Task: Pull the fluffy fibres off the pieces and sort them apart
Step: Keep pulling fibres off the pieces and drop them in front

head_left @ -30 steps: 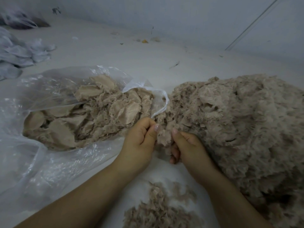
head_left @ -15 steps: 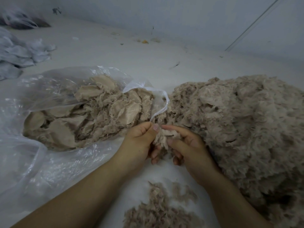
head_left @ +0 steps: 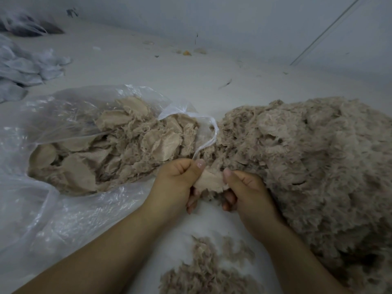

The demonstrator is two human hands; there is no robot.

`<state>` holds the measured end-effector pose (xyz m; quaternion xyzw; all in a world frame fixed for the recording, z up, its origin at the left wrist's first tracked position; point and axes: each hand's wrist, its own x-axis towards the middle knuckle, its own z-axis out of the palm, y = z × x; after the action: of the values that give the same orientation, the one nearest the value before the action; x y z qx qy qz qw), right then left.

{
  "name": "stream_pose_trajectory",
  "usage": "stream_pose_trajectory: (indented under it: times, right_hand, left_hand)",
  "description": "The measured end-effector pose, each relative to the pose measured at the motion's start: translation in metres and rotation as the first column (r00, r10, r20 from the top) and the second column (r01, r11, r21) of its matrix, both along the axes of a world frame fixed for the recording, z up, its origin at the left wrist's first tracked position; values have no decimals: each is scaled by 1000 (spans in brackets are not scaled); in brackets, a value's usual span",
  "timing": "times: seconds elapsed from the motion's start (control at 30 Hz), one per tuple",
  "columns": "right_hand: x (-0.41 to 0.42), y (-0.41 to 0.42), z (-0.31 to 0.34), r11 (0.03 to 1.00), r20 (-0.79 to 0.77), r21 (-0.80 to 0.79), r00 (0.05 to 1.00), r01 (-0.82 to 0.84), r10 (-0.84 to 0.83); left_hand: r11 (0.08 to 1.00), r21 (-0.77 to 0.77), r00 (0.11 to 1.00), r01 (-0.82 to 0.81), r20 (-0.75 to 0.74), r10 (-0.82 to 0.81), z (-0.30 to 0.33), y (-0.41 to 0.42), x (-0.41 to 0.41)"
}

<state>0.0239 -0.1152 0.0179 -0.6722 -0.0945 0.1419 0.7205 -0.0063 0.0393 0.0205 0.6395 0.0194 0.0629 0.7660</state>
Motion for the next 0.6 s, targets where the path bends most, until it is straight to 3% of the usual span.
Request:
stream_pose_trajectory:
  times: [0.2,0.33,0.43,0.6]
  right_hand:
    - [-2,-1,2,997,65,-37,996,-61,64]
    - [0,-1,0,996,27,-81,999,-23,25]
    - [0,-1,0,1000,-42,9,999,5,-4]
    - [0,-3,-2,1000,-24,-10,1000,-4,4]
  left_hand:
    - [1000,13,999,-22,-30,22,-2,0,-1]
    - [996,9,996,-85,-38,85,-4,3,-1]
    - [985,5,984,-171,-40,171,-4,11,3]
    - [999,-6,999,-34,-23,34,0,9,-1]
